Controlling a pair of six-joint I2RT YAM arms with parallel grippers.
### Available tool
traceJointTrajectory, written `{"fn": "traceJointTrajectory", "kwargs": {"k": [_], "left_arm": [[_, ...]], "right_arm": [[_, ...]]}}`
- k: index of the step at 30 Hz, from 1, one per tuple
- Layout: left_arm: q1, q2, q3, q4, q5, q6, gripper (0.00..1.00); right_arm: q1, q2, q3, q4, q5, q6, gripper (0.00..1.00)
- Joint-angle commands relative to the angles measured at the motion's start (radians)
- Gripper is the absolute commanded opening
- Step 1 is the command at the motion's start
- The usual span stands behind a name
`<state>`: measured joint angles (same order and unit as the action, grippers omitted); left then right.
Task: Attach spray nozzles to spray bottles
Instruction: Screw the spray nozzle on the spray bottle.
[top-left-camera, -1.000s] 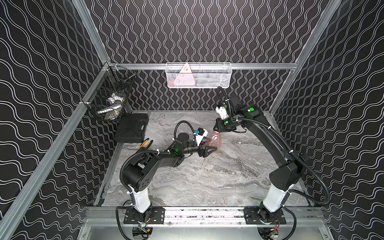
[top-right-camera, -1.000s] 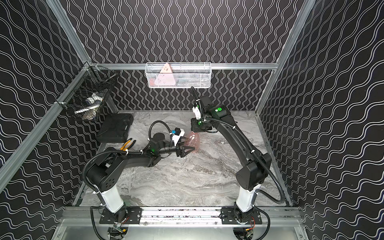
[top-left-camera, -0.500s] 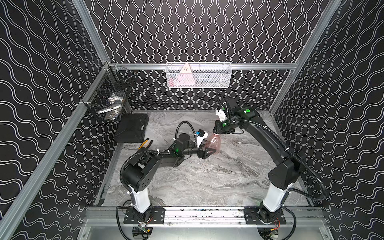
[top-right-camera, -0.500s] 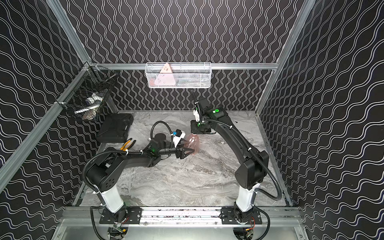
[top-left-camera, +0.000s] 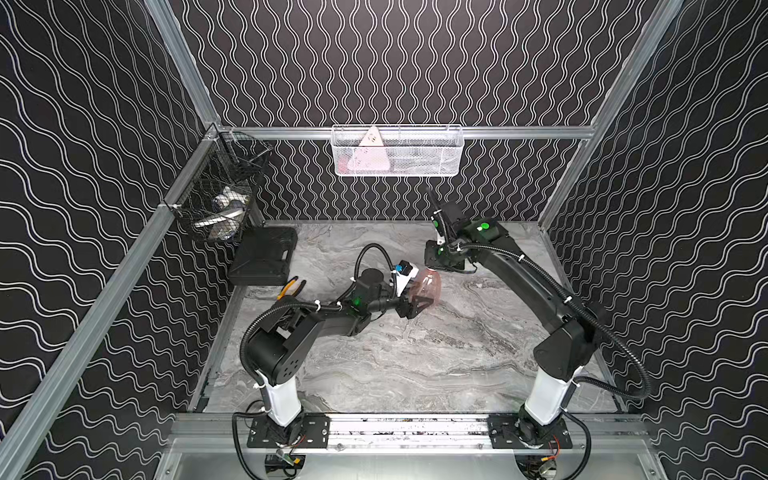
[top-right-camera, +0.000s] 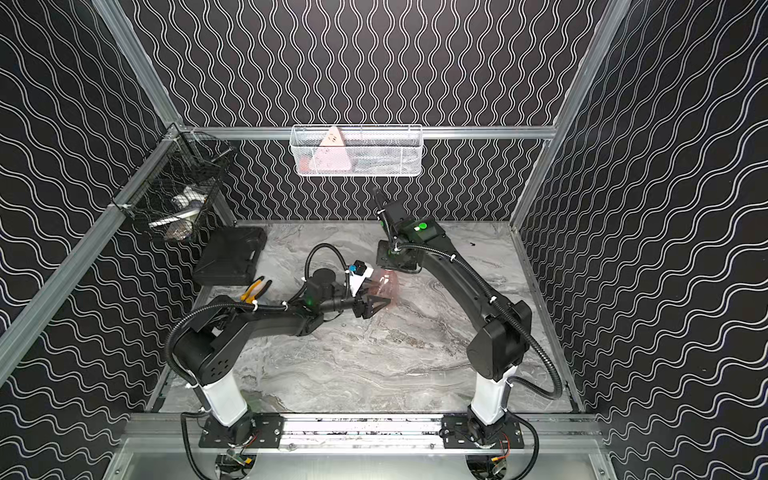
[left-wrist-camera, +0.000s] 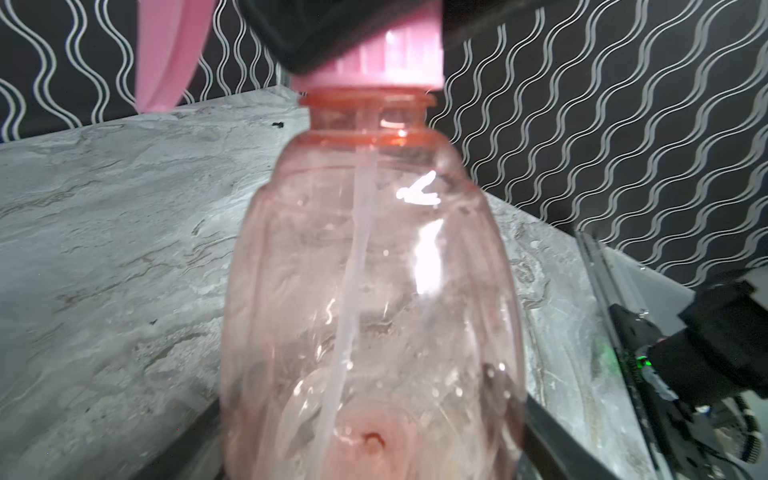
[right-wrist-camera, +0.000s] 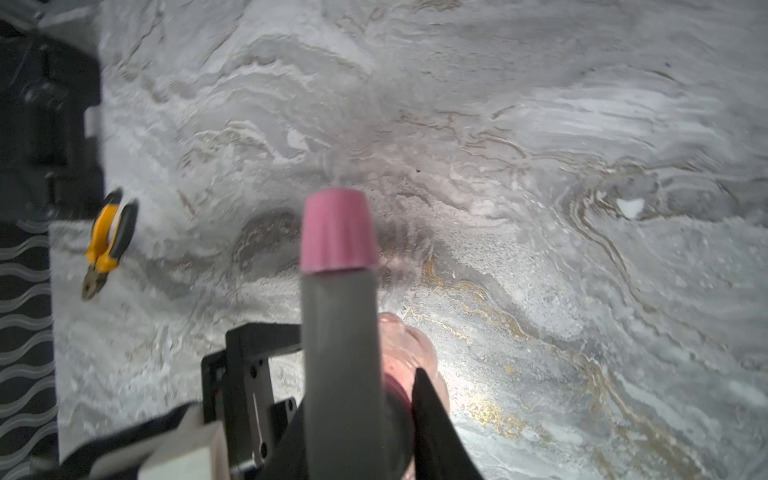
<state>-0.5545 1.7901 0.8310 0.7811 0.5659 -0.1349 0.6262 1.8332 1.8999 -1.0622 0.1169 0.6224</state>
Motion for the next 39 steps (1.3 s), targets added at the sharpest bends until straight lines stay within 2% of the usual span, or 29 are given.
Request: {"fn": "traceJointTrajectory", "kwargs": {"k": [1, 8, 11, 14, 15, 18, 20, 22, 25, 27, 29, 30, 31, 33, 34, 35, 39], "left_arm": [[-0.012, -0.027, 0.008, 0.023, -0.146, 0.087, 0.20], [-0.019, -0.050, -0.012, 0.029, -0.225, 0.103, 0.19], [-0.018, -0.057, -0.022, 0.038, -0.203, 0.109, 0.20], [-0.016, -0.065, -0.017, 0.015, -0.140, 0.129, 0.20], [-0.016, -0.067, -0.012, 0.002, -0.112, 0.135, 0.20], [-0.012, -0.061, 0.001, -0.009, -0.018, 0.132, 0.20], [-0.007, -0.050, 0.012, -0.012, 0.053, 0.126, 0.20], [-0.002, -0.043, 0.025, -0.024, 0.119, 0.118, 0.20], [0.002, -0.044, 0.046, -0.080, 0.192, 0.141, 0.20], [0.009, -0.044, 0.066, -0.143, 0.245, 0.181, 0.22], [0.021, -0.043, 0.103, -0.237, 0.286, 0.216, 0.22], [0.028, -0.038, 0.129, -0.297, 0.312, 0.232, 0.21], [0.032, -0.032, 0.161, -0.358, 0.329, 0.250, 0.21], [0.033, -0.021, 0.222, -0.477, 0.343, 0.288, 0.19], [0.034, -0.015, 0.248, -0.532, 0.350, 0.308, 0.19], [0.034, -0.014, 0.262, -0.565, 0.351, 0.321, 0.19], [0.034, -0.024, 0.244, -0.545, 0.354, 0.317, 0.19]], "right_arm": [[0.054, 0.010, 0.003, -0.039, 0.030, 0.309, 0.00], [0.115, 0.086, 0.110, -0.179, 0.127, 0.614, 0.00], [0.115, 0.141, 0.201, -0.273, 0.151, 0.640, 0.00], [0.111, 0.151, 0.244, -0.293, 0.172, 0.545, 0.01], [0.107, 0.144, 0.248, -0.281, 0.175, 0.479, 0.15], [0.093, 0.135, 0.310, -0.300, 0.179, 0.278, 0.68], [0.087, 0.131, 0.377, -0.338, 0.187, 0.149, 0.88], [0.073, 0.112, 0.426, -0.373, 0.172, -0.005, 0.96], [0.057, 0.025, 0.387, -0.336, 0.127, -0.255, 0.98], [0.055, -0.063, 0.301, -0.252, 0.193, -0.395, 0.94], [0.041, -0.185, 0.103, -0.053, 0.237, -0.589, 0.89], [0.030, -0.250, -0.014, 0.081, 0.255, -0.667, 0.91], [0.008, -0.291, -0.087, 0.174, 0.224, -0.709, 0.99], [-0.076, -0.303, -0.082, 0.197, -0.027, -0.702, 0.99], [-0.126, -0.288, -0.052, 0.193, -0.132, -0.669, 0.95], [-0.146, -0.275, -0.031, 0.186, -0.166, -0.656, 0.93], [-0.165, -0.200, 0.022, 0.167, -0.138, -0.681, 0.86]]}}
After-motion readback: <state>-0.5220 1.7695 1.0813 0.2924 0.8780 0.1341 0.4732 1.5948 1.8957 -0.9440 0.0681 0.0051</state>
